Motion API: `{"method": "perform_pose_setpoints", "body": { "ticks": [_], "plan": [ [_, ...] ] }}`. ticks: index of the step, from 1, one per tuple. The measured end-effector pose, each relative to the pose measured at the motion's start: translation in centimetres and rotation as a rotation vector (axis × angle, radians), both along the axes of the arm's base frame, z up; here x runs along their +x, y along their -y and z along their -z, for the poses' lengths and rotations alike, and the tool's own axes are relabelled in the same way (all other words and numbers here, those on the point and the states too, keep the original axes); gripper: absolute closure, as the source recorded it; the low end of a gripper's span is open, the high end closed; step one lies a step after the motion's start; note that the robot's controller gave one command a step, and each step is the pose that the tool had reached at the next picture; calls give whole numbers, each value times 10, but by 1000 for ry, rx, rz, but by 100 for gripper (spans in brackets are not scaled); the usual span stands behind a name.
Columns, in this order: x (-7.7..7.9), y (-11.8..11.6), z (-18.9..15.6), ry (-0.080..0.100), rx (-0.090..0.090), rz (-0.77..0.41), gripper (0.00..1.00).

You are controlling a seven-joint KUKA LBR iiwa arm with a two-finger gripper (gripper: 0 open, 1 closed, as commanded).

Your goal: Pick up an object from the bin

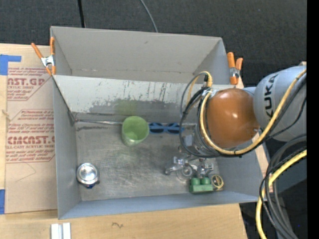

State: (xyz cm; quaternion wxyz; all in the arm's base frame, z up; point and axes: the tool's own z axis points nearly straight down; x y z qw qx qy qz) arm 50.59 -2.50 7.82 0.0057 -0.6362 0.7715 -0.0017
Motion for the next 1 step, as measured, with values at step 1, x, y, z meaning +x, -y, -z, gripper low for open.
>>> {"method": "perform_pose_setpoints", "body": {
  "ticks": [1],
  "plan": [
    [-15,31,3,17,7,325,0]
  ]
}}
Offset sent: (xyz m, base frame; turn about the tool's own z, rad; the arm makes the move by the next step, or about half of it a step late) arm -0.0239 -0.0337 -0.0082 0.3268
